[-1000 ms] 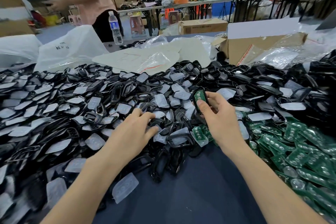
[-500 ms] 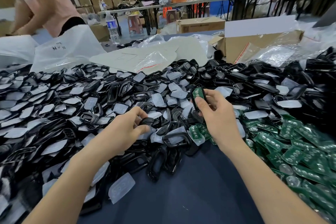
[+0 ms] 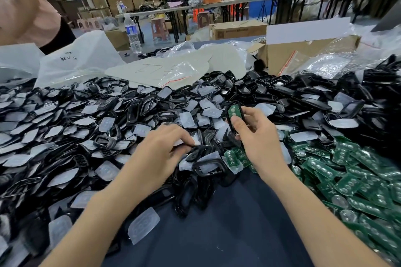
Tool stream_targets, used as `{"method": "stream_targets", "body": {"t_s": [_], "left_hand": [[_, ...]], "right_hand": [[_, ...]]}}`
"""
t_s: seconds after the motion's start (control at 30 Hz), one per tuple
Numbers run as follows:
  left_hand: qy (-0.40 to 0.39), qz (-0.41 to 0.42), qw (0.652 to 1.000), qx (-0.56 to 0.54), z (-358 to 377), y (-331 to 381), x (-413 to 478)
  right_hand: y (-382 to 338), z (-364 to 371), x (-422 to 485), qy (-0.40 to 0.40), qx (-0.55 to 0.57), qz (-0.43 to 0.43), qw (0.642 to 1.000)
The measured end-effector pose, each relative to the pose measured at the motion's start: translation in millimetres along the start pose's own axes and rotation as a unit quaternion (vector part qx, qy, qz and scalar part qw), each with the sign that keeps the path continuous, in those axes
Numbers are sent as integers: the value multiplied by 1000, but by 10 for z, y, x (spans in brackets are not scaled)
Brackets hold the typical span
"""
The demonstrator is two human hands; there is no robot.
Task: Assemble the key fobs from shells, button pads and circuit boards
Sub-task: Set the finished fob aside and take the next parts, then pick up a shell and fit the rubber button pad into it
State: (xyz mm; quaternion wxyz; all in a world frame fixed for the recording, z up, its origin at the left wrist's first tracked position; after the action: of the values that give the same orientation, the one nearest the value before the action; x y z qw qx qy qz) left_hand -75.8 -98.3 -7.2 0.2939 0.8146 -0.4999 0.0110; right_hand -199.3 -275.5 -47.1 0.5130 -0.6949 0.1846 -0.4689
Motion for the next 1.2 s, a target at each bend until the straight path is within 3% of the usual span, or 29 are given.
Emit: {"method": "stream_targets", "body": {"t_s": [0.07, 0.23, 0.53, 0.73, 0.83, 1.03, 1.2], "left_hand": [[-17, 37, 998, 46, 148, -3, -54], [-11, 5, 1000, 18, 147, -192, -101], [-9, -146, 988, -54, 41, -368, 36], [-90, -212, 973, 33, 287, -284, 144], [-104, -232, 967, 26, 357, -250, 179], [-74, -209, 974, -35, 359, -188, 184], [17, -180, 969, -168, 294, -68, 212]], "right_hand": [[-1, 2, -5, -1, -1, 2, 1000], [3, 17, -12, -10, 1, 10, 1000], [-8, 40, -39, -13, 12, 27, 999], [-11, 57, -50, -21, 35, 45, 998], [2, 60, -50, -19, 53, 50, 997], [62, 75, -44, -29, 121, 91, 988], [155, 115, -72, -26, 157, 159, 974]]}}
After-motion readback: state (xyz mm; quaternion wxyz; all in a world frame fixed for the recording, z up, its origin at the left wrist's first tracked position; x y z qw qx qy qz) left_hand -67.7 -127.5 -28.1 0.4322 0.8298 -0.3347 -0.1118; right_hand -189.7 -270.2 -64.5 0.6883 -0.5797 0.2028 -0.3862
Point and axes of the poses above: each hand's wrist, its own x-axis towards the middle knuckle, its own z-axis out of the palm, y = z × x, the point moved 6 cm from there along x, towards the middle knuckle, and after that the axes turned 11 degrees about -z, right-handed, at the moved point
